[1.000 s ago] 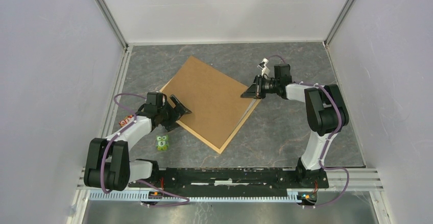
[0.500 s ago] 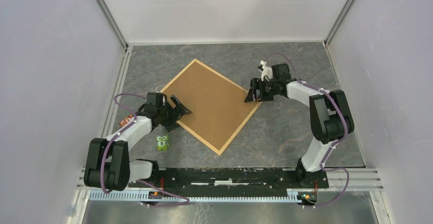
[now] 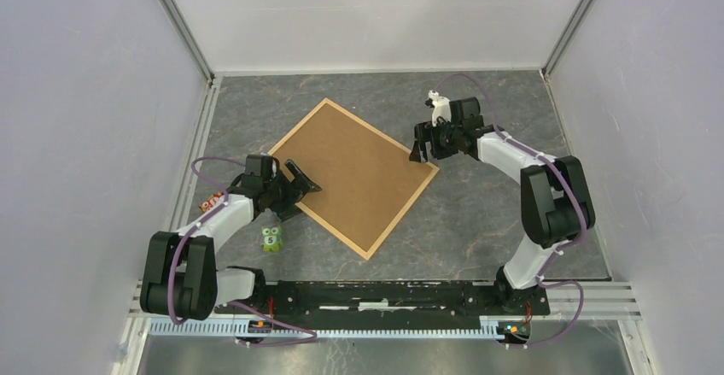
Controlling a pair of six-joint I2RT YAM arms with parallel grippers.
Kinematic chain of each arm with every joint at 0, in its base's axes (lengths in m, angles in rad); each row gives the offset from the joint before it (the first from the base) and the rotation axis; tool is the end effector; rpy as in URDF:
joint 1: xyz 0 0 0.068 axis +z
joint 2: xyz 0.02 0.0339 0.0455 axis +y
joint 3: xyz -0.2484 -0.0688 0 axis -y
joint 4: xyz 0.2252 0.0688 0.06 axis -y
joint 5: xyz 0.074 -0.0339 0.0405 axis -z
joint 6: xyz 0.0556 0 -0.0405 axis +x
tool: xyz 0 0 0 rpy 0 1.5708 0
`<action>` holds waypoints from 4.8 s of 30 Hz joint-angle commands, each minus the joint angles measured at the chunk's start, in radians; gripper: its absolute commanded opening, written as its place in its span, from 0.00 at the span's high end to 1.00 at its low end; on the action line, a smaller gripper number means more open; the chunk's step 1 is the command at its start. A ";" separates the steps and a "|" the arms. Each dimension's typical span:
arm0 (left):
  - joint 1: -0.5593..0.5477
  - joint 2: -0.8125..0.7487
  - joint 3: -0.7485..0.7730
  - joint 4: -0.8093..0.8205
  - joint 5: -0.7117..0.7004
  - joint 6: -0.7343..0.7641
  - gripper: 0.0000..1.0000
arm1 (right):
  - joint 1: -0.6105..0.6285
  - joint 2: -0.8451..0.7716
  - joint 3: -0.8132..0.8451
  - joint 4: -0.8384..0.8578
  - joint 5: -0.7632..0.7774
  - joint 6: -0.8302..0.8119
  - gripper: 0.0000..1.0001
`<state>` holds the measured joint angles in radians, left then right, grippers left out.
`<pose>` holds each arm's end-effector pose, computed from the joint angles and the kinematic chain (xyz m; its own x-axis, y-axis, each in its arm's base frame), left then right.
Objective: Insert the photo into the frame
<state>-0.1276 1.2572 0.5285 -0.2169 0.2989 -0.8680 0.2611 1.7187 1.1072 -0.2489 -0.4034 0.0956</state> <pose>0.2218 -0.0450 0.1415 -0.7431 -0.6398 -0.1961 -0.4246 0.6772 -0.6009 0.3393 0.1133 0.1842 -0.7753 -0.1163 -0.6207 -0.4126 0.8374 0.3585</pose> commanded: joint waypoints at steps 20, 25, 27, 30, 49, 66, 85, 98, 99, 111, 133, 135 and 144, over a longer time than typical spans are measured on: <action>-0.001 -0.003 -0.017 0.040 0.069 -0.020 0.00 | 0.073 0.087 -0.066 0.133 -0.040 0.028 0.40; -0.001 -0.002 -0.018 0.047 0.079 -0.028 0.00 | 0.096 0.092 -0.091 0.158 -0.055 0.059 0.39; -0.001 0.002 -0.018 0.051 0.084 -0.032 0.00 | 0.110 0.089 -0.096 0.156 -0.055 0.070 0.39; -0.001 0.002 -0.017 0.055 0.089 -0.035 0.00 | 0.120 0.064 -0.127 0.196 -0.096 0.107 0.38; -0.001 -0.086 0.069 -0.146 -0.049 0.066 0.00 | 0.199 -0.164 -0.176 0.105 0.152 0.060 0.16; -0.002 -0.268 0.415 -0.405 -0.052 0.233 0.00 | 0.328 -0.335 -0.410 0.098 0.591 0.624 0.02; -0.127 -0.081 0.650 -0.352 0.149 0.367 0.00 | 0.617 -0.159 -0.354 -0.096 0.981 1.057 0.22; -0.136 -0.150 0.653 -0.382 0.033 0.439 0.00 | 0.568 -0.176 -0.401 -0.181 1.002 0.996 0.83; -0.136 -0.150 0.647 -0.373 0.032 0.436 0.00 | 0.529 -0.206 -0.440 -0.138 0.971 0.932 0.88; -0.138 0.142 0.716 -0.456 0.045 0.465 0.00 | 0.114 -0.354 -0.563 0.052 0.650 0.239 0.73; 0.016 0.837 1.183 -0.681 -0.085 0.557 0.33 | 0.029 -0.507 -0.510 -0.103 0.213 0.060 0.37; 0.013 0.858 1.185 -0.672 -0.044 0.550 0.39 | 0.007 -0.528 -0.534 -0.097 0.220 0.102 0.38; -0.008 0.881 1.135 -0.630 -0.024 0.506 0.46 | -0.019 -0.490 -0.553 -0.158 0.181 0.123 0.48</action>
<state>-0.1196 2.1456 1.6711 -0.8650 0.2626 -0.3744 0.2478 1.2301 0.5594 -0.3847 -0.1993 0.2058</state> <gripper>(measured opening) 0.539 0.538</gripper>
